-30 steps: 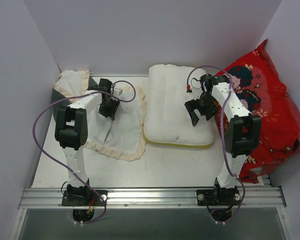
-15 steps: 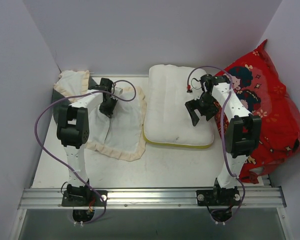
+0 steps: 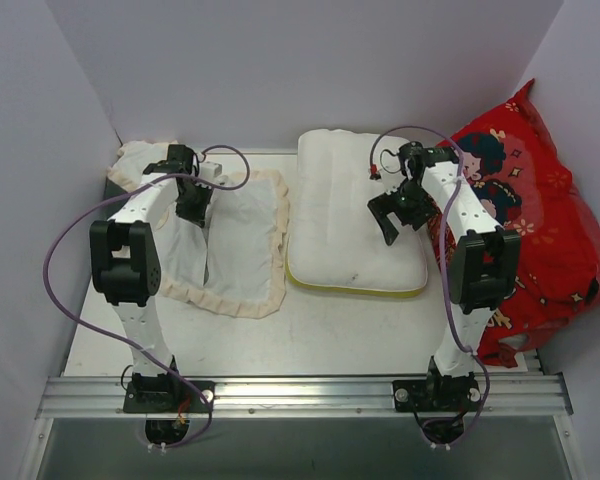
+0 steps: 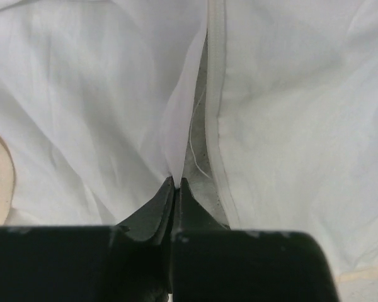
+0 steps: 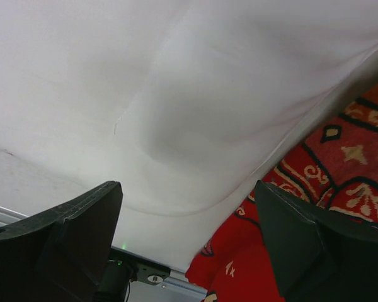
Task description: Put the pillow into the pillowcase
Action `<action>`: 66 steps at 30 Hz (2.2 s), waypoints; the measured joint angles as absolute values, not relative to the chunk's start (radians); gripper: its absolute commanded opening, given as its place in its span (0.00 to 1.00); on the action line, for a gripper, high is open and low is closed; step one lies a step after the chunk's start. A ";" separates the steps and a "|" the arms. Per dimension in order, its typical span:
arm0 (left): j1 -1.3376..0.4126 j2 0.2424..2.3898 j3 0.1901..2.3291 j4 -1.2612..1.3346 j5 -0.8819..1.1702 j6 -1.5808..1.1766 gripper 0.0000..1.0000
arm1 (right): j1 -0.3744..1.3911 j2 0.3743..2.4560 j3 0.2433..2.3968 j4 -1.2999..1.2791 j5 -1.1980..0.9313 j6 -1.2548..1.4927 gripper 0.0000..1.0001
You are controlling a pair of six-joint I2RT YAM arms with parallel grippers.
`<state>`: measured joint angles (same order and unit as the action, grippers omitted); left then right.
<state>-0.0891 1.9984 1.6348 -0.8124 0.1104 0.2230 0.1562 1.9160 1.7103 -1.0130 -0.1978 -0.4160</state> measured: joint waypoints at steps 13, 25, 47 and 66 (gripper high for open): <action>-0.070 2.048 1.652 -0.836 0.244 0.202 0.16 | 0.172 1.945 1.760 -0.991 -0.197 -0.442 0.89; -0.062 2.081 1.680 -0.842 0.244 0.179 0.18 | 0.172 1.944 1.744 -0.992 -0.199 -0.447 0.88; 0.010 2.018 1.716 -0.928 0.295 0.207 0.00 | 0.205 1.944 1.742 -0.953 -0.252 -0.604 1.00; 0.012 1.983 1.702 -0.981 0.322 0.215 0.00 | 0.271 2.143 1.836 -0.865 -0.510 -1.322 0.91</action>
<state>0.0124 1.9835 1.7023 -0.9806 0.3218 0.2153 0.2710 2.1426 1.8359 -0.8646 -0.5102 -1.3220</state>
